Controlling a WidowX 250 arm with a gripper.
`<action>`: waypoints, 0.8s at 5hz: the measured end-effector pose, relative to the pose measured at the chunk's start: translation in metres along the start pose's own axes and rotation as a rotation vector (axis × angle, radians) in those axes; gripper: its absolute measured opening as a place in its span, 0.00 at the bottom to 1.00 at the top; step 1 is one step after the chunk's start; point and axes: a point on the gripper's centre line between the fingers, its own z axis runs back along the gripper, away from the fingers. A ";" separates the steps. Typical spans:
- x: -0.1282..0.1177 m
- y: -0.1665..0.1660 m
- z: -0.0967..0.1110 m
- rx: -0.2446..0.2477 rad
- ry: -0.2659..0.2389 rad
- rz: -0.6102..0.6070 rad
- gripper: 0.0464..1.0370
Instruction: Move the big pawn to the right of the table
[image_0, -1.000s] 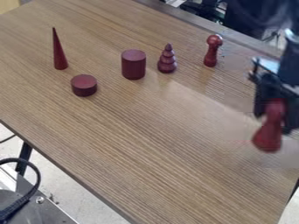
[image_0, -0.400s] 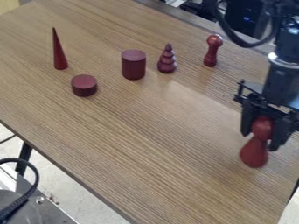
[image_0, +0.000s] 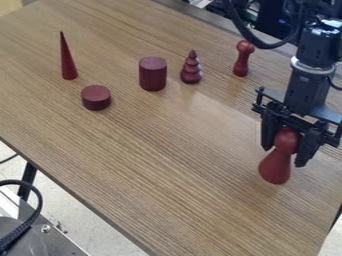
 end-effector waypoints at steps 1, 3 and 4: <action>-0.001 0.003 0.001 0.015 0.008 0.004 0.94; 0.000 0.008 0.016 0.046 -0.032 0.040 0.96; -0.002 0.013 0.043 0.040 -0.089 0.058 0.96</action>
